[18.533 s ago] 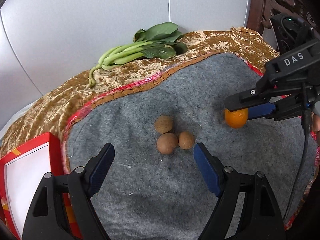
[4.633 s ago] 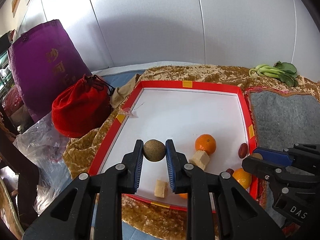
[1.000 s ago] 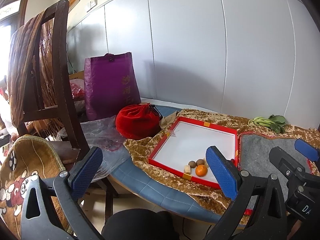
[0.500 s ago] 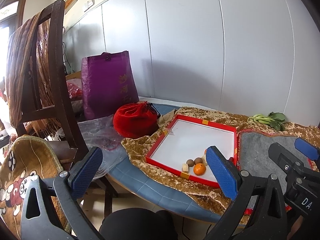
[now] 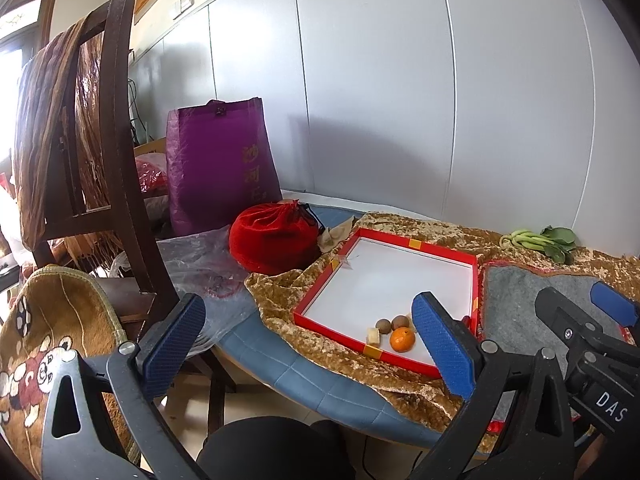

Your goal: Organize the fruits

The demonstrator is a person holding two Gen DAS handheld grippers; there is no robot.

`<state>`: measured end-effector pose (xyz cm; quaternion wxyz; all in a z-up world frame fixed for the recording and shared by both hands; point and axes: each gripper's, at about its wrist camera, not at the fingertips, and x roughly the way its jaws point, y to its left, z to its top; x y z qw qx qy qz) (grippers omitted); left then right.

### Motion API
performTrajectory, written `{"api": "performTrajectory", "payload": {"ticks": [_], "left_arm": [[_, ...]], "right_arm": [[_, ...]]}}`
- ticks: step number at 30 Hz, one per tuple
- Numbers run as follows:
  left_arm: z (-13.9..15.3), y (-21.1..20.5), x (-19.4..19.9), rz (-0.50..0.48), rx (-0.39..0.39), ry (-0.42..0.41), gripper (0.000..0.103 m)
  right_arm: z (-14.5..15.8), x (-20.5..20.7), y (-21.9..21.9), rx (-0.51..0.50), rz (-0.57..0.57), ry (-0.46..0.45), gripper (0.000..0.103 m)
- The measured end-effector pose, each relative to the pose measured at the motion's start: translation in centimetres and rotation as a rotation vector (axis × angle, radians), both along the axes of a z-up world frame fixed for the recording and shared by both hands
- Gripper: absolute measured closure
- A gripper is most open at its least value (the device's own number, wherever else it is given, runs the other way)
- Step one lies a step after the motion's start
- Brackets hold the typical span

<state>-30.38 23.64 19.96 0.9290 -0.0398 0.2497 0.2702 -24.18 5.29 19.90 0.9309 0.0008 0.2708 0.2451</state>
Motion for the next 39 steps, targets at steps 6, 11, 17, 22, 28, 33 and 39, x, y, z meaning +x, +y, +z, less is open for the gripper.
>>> {"api": "performTrajectory", "payload": {"ticks": [6,11,17,22,28,33,39], "left_arm": [[0.0,0.1,0.0,0.005,0.001,-0.003,0.0],[0.0,0.3,0.0,0.008,-0.005,-0.006,0.0],[0.0,0.5,0.0,0.012,-0.01,-0.006,0.0],[0.0,0.6,-0.2,0.015,-0.012,-0.01,0.0],[0.0,0.7,-0.3,0.021,-0.014,-0.016,0.0],[-0.1,0.8,-0.4,0.031,-0.011,-0.016,0.0],[-0.2,0.9,-0.2,0.036,-0.018,-0.013,0.0]], "right_arm": [[0.2,0.0,0.2,-0.004,0.004,-0.002,0.016],[0.3,-0.1,0.6,-0.01,0.01,-0.001,0.016],[0.2,-0.2,0.9,-0.017,0.012,-0.001,0.016],[0.3,-0.2,0.9,-0.012,0.011,0.0,0.016],[0.4,-0.2,1.1,-0.014,0.014,-0.001,0.016],[0.3,-0.3,1.6,-0.023,0.018,0.0,0.016],[0.0,0.0,1.8,-0.02,0.015,0.013,0.016]]}}
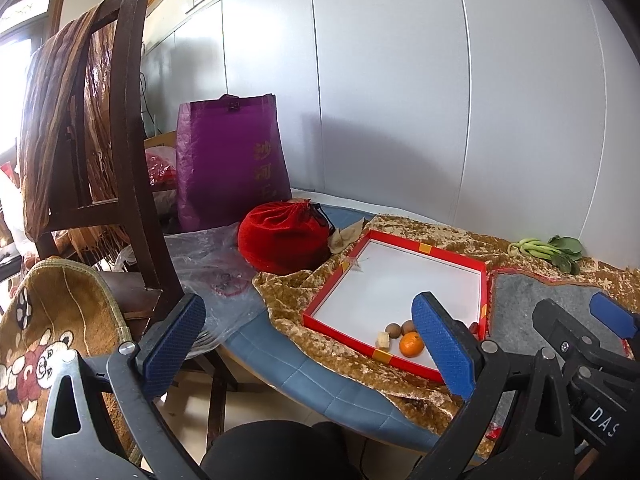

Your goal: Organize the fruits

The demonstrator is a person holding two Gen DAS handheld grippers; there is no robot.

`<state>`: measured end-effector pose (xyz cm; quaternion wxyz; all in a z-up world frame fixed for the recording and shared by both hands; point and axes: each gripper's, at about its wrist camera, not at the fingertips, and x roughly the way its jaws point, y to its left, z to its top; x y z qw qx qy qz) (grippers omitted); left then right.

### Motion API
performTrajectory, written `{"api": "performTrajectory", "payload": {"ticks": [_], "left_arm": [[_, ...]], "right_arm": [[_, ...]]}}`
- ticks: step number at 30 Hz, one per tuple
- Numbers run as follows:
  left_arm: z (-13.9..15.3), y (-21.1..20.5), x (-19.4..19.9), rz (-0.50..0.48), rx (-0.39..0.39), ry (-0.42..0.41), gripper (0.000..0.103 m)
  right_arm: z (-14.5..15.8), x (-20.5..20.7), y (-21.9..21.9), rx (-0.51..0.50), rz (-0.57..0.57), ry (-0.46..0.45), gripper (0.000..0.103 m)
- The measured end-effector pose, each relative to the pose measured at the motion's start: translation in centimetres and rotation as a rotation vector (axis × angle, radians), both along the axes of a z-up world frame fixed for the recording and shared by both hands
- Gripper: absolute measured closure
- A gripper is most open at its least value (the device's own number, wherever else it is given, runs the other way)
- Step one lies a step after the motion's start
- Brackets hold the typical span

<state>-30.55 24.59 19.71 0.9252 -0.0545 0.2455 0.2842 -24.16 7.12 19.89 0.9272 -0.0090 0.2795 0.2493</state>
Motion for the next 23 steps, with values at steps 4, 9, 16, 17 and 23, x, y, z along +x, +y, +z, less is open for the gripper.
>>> {"api": "performTrajectory", "payload": {"ticks": [4,9,16,17,23], "left_arm": [[-0.2,0.0,0.2,0.0,-0.002,0.002,0.0],[-0.5,0.1,0.5,0.0,-0.01,0.009,0.0],[-0.8,0.2,1.0,-0.007,-0.008,0.019,0.0],[-0.9,0.2,1.2,-0.008,-0.007,0.02,0.0],[-1.5,-2.1,5.4,-0.112,-0.002,0.069,0.0]], "right_arm": [[-0.2,0.3,0.1,-0.002,-0.002,0.005,0.016],[-0.5,0.4,0.4,-0.006,-0.003,0.012,0.016],[-0.9,0.8,0.7,-0.007,-0.001,0.024,0.016],[-1.0,0.9,0.7,-0.007,-0.002,0.025,0.016],[-1.8,3.8,-2.2,0.028,-0.08,0.065,0.016]]}}
